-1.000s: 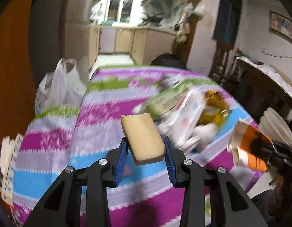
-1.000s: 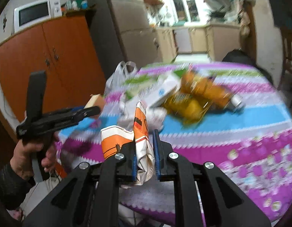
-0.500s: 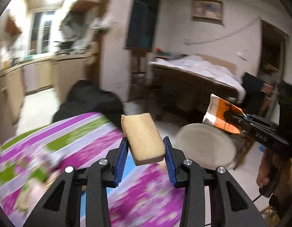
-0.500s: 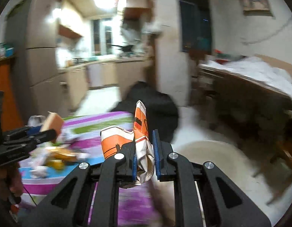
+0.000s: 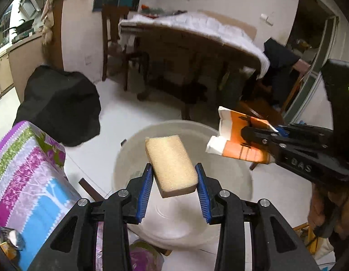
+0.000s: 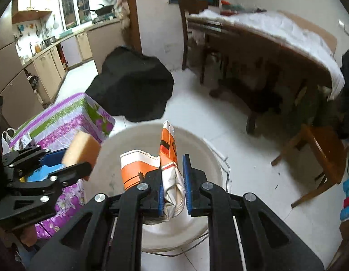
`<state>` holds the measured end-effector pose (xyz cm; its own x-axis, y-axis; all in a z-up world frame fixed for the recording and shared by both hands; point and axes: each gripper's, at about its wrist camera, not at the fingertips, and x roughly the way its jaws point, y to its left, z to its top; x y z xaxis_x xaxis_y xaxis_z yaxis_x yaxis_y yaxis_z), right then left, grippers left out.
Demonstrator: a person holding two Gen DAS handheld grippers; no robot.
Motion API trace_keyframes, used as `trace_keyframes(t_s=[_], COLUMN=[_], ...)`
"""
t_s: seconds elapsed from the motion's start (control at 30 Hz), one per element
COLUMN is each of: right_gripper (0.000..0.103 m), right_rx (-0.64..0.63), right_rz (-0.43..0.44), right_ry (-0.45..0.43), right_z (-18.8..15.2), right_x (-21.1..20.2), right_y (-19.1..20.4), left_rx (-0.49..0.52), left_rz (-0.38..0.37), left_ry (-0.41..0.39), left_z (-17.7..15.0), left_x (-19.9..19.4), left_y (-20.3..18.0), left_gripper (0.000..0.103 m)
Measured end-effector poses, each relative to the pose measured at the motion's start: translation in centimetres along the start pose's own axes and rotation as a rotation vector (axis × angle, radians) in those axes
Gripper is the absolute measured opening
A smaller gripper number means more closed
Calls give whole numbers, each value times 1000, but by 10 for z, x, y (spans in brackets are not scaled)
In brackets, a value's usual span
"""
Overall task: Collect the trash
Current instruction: 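Carry sponge and tube over the white basin and open both tools, then grasp the white towel with the left tool while the right tool grasps the gold cigarette pack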
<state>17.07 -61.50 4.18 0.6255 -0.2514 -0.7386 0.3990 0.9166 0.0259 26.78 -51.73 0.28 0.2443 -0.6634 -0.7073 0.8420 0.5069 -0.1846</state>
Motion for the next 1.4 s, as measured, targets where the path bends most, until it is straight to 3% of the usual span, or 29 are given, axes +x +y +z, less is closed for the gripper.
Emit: trace_keyframes(t_s=[0.17,0.5,0.53,0.6,0.63,0.67,0.73,1.1,1.23,1.3,1.4], right_gripper=[12,13,13,13,14,19,25,30,42,51,67], right_rx=[9,19,21,25,27,30,37,50,49,34,-5], right_rz=[8,8,10,15,15,15,13,15,26,43,109], right_ry=[18,26,26,23,20,18,10,-29,-115,-209,-390], right_z=[-3,2,2,2,2,2,1,0,-4,-9,-32], right_x=[13,23,23,24,24,23,23,11,-12,-37,-83], right_y=[-9,-17,-17,-19,-20,-21,-24,-28,-22,-13,14], left_rx=[5,-8,-6,-6,-7,-6,-7,-5,-2,1,16], left_rz=[9,18,22,39,50,62,65,80,85,92,112], left_ry=[33,48,48,43,34,26,25,17,-7,-31,-128], left_z=[-2,-7,-7,-7,-8,-7,-7,-10,-16,-23,-51], left_x=[33,40,41,42,41,40,40,34,17,1,-50], left_y=[3,17,16,17,18,18,18,20,23,25,41], left_gripper=[39,39,41,55,67,71,71,71,71,71,71])
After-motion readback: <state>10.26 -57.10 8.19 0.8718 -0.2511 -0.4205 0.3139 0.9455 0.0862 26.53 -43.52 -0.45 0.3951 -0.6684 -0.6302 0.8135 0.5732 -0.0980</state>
